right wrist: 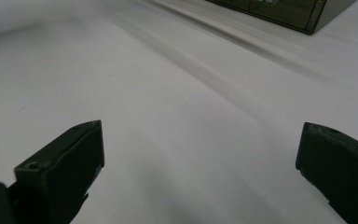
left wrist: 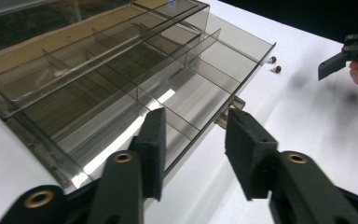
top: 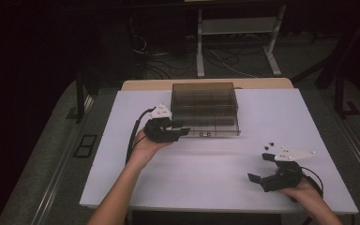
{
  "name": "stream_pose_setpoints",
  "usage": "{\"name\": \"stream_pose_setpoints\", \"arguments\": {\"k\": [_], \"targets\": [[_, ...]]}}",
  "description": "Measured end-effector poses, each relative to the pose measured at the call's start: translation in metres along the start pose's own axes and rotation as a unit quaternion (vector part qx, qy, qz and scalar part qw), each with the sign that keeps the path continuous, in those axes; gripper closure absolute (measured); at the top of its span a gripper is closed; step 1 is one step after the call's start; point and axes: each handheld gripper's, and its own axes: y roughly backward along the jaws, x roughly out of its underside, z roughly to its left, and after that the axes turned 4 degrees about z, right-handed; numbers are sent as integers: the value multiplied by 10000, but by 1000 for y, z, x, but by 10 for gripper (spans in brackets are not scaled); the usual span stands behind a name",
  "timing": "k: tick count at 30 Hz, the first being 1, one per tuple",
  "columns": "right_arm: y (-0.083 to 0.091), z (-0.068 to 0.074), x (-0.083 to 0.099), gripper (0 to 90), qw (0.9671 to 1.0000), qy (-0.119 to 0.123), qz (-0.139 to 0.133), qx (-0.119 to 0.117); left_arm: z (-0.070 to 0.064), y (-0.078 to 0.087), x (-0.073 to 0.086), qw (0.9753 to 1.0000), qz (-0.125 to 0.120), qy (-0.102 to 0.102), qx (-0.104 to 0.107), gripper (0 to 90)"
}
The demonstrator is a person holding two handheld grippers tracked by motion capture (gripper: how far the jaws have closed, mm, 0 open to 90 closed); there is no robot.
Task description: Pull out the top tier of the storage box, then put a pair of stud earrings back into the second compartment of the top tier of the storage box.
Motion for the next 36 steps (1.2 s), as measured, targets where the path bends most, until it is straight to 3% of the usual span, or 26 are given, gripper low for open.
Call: {"name": "stream_pose_setpoints", "arguments": {"k": [6, 15, 22, 36], "targets": [[0, 0, -1, 5, 10000, -14, -1, -4, 1, 10, 7, 10000, -86, 29, -34, 443], [-1, 0, -1, 5, 10000, 15, -10, -7, 0, 26, 27, 9997, -168, 77, -165, 370], [-1, 0, -1, 5, 10000, 23, -8, -7, -5, 27, 44, 9997, -140, 119, -142, 227], [-1, 0, -1, 5, 10000, 13, -9, -11, -18, 37, 79, 9983, -307, 276, -412, 13]]}}
